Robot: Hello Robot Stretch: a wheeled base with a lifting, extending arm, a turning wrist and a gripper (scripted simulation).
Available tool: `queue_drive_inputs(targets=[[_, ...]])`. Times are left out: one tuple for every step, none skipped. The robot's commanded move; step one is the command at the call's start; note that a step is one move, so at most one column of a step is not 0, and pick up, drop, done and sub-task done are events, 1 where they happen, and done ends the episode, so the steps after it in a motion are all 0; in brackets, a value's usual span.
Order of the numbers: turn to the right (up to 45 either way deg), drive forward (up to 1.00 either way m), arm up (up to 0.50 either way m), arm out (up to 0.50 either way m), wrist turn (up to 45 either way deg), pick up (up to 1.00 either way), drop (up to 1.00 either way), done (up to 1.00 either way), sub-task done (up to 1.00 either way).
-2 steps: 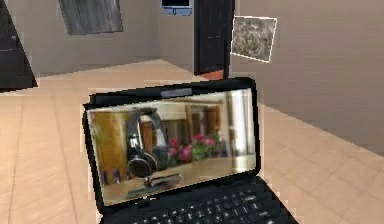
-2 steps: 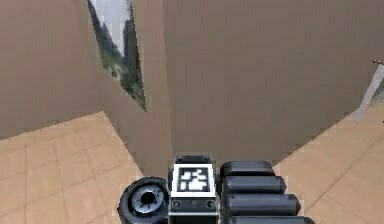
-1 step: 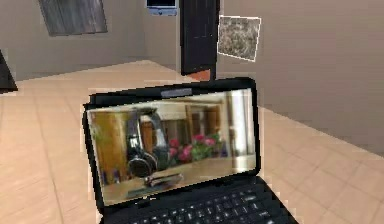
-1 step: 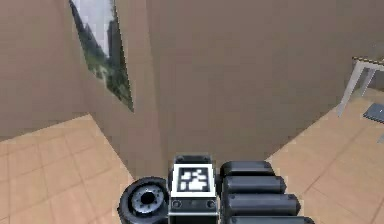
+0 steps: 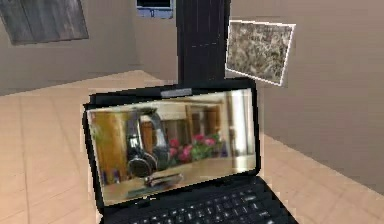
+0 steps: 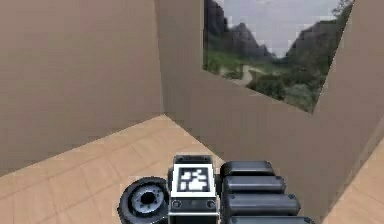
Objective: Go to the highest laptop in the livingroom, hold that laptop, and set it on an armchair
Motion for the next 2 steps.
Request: queue_drive_inputs(targets=[[0.0, 1.00, 0.00, 0.00, 0.0, 0.00, 0.00, 0.00, 0.00], [0.0, 1.00, 0.00, 0.00, 0.0, 0.00, 0.00, 0.00, 0.00]])
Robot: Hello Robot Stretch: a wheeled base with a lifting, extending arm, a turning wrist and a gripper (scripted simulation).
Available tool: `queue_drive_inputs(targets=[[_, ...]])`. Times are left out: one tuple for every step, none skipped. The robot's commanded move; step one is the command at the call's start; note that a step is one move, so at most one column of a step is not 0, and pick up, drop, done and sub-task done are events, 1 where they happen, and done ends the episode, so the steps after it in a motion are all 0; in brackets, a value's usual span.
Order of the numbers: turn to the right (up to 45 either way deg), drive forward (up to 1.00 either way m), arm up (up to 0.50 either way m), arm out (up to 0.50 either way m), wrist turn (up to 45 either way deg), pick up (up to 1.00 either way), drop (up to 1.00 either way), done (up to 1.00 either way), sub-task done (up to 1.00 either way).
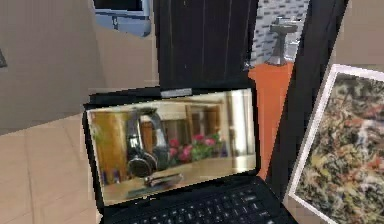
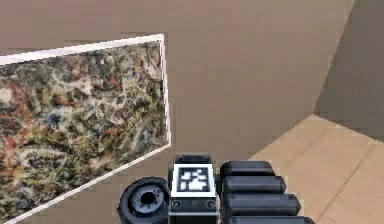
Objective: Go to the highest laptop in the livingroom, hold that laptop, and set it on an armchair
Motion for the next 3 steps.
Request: queue_drive_inputs(targets=[[0.0, 0.55, 0.00, 0.00, 0.0, 0.00, 0.00, 0.00, 0.00], [9.0, 0.00, 0.00, 0.00, 0.0, 0.00, 0.00, 0.00, 0.00], [0.0, 0.65, 0.00, 0.00, 0.0, 0.00, 0.00, 0.00, 0.00]])
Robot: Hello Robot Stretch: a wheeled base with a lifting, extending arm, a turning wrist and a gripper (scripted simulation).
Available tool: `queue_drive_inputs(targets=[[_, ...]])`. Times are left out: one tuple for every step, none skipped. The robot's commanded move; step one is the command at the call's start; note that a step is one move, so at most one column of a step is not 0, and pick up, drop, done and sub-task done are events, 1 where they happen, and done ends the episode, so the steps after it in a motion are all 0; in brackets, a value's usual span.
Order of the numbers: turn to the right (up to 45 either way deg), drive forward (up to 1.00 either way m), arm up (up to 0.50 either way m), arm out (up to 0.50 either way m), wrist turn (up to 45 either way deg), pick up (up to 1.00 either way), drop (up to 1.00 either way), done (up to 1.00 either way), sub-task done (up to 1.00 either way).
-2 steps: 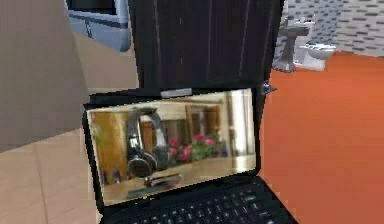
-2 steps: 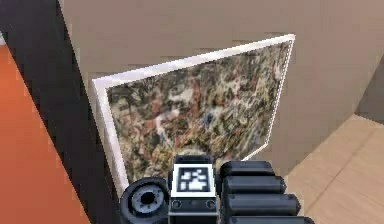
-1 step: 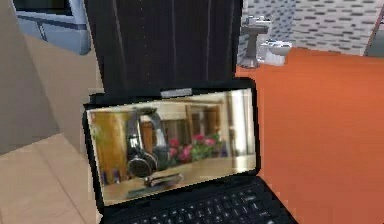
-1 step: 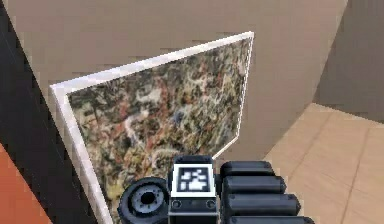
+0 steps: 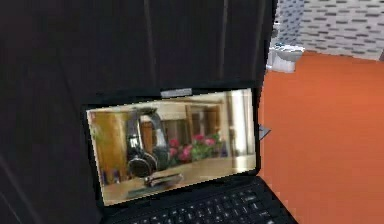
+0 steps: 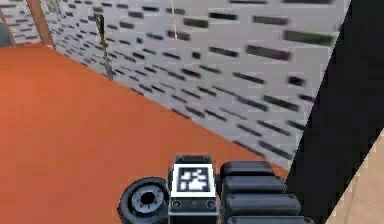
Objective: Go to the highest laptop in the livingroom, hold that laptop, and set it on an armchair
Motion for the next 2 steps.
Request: queue_drive_inputs(targets=[[18.0, 0.00, 0.00, 0.00, 0.0, 0.00, 0.00, 0.00, 0.00], [0.0, 0.05, 0.00, 0.00, 0.0, 0.00, 0.00, 0.00, 0.00]])
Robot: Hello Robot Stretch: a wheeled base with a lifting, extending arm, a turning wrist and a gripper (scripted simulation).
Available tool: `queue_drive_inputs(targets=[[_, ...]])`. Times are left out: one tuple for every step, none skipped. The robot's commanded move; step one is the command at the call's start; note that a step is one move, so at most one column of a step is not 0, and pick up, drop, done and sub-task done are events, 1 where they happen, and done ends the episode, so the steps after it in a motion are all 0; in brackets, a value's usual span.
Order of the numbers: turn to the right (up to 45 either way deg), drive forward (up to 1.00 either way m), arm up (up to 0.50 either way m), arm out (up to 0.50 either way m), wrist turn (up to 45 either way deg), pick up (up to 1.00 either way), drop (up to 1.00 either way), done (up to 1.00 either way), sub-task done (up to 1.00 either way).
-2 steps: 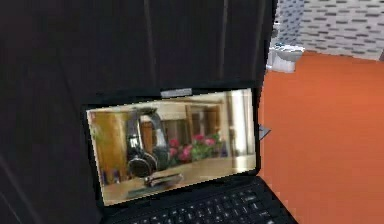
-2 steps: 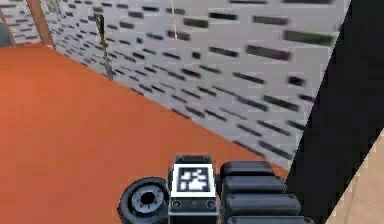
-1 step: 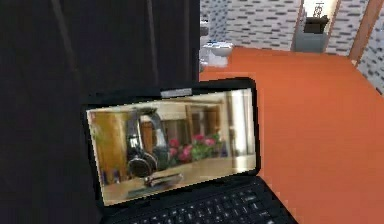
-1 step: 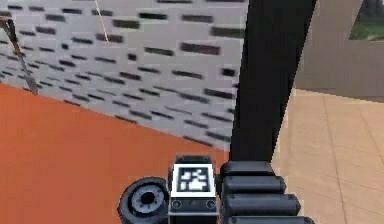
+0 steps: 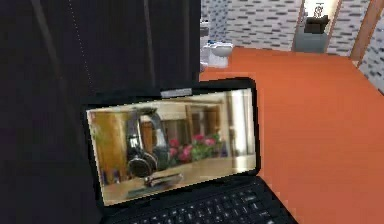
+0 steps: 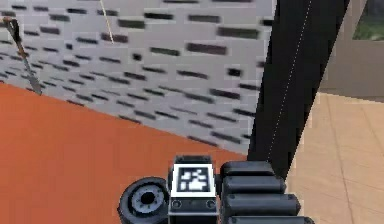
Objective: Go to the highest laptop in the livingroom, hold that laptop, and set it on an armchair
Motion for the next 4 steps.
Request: queue_drive_inputs(targets=[[27.0, 0.00, 0.00, 0.00, 0.0, 0.00, 0.00, 0.00, 0.00], [0.0, 1.00, 0.00, 0.00, 0.0, 0.00, 0.00, 0.00, 0.00], [0.0, 1.00, 0.00, 0.00, 0.0, 0.00, 0.00, 0.00, 0.00], [3.0, 0.00, 0.00, 0.00, 0.0, 0.00, 0.00, 0.00, 0.00]])
